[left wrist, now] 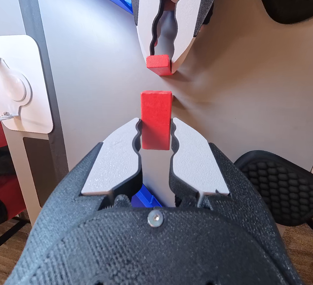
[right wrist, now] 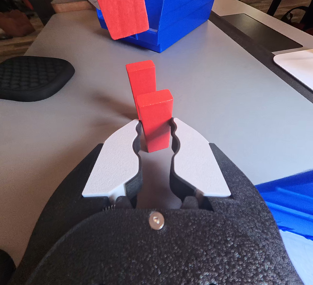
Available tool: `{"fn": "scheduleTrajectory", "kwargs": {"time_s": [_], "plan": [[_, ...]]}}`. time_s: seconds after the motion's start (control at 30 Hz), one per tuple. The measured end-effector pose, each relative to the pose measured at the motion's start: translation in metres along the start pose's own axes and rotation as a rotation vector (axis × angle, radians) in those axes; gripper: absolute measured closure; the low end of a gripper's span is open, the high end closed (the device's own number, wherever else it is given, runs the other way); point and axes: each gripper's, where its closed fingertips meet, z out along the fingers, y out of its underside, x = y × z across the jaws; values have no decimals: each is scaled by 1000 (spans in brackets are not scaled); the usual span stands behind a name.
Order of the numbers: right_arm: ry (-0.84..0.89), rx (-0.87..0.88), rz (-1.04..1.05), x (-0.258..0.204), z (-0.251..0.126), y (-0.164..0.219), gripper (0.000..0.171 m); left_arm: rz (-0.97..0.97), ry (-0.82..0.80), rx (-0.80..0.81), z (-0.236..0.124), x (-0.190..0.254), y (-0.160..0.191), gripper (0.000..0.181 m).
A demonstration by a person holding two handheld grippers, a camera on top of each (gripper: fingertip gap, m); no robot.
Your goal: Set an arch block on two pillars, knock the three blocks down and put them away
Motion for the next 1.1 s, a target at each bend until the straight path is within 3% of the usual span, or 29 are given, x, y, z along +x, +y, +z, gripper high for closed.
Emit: {"fn": "scheduleTrajectory", "kwargs": {"time_s": [0.2,0.43,0.63,0.83,1.1], "plan": [[-1,2,3,0,0,0,137,0,0,-2,0,0,0,149],[21,19,4,-2,-6,-6,119,-5,8,1,3,-2,-4,149],[149,31,-22,-9,-38,-21,112,3,15,-5,6,-8,-20,149],[162,58,5,-41,-66,-29,111,13,19,-22,14,-11,-29,149],[135,46,10,-73,-63,-12,110,11,34,-40,27,-7,-30,149]]}}
